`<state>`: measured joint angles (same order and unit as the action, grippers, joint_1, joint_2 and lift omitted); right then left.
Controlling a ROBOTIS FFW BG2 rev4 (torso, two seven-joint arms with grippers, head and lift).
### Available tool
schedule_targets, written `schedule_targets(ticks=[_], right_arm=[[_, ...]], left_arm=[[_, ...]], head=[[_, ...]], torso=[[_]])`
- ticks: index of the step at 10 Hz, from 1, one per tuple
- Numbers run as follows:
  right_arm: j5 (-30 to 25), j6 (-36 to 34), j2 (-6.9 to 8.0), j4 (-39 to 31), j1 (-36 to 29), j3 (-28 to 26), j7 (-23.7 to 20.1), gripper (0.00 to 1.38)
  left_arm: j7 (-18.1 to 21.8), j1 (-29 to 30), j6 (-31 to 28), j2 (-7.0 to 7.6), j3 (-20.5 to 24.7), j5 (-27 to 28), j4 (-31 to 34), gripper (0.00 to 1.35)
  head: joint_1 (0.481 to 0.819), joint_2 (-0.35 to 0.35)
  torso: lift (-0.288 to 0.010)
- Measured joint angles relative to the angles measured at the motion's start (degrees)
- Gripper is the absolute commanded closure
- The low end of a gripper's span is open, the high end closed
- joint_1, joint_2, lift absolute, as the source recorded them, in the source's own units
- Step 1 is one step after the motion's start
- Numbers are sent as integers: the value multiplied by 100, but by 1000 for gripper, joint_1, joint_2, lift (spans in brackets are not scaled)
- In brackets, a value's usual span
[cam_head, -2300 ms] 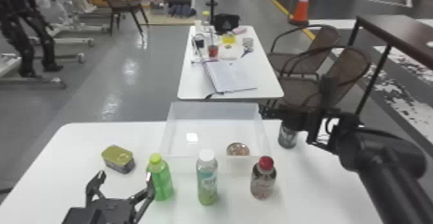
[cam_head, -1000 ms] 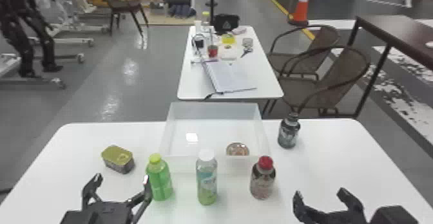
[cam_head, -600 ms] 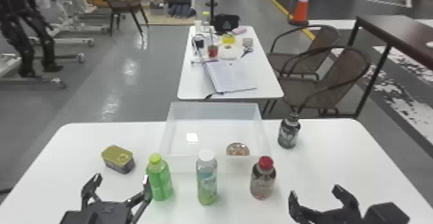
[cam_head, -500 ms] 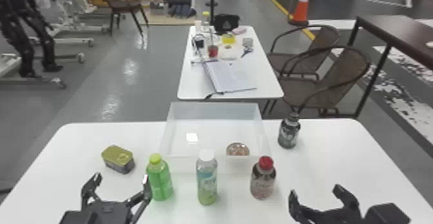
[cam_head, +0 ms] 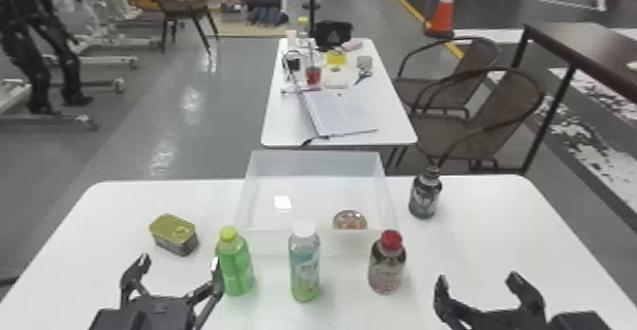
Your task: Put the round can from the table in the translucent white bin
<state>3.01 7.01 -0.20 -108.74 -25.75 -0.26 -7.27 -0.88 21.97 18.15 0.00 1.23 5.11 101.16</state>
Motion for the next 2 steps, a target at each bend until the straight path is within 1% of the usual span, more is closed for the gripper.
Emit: schedule_targets(ticks=[2], right_arm=[[6, 38, 17, -10, -47, 2, 76, 76]], left_arm=[[0, 10, -30, 0, 3, 27, 29, 176]], head=[[549, 0]], torso=[[-100]])
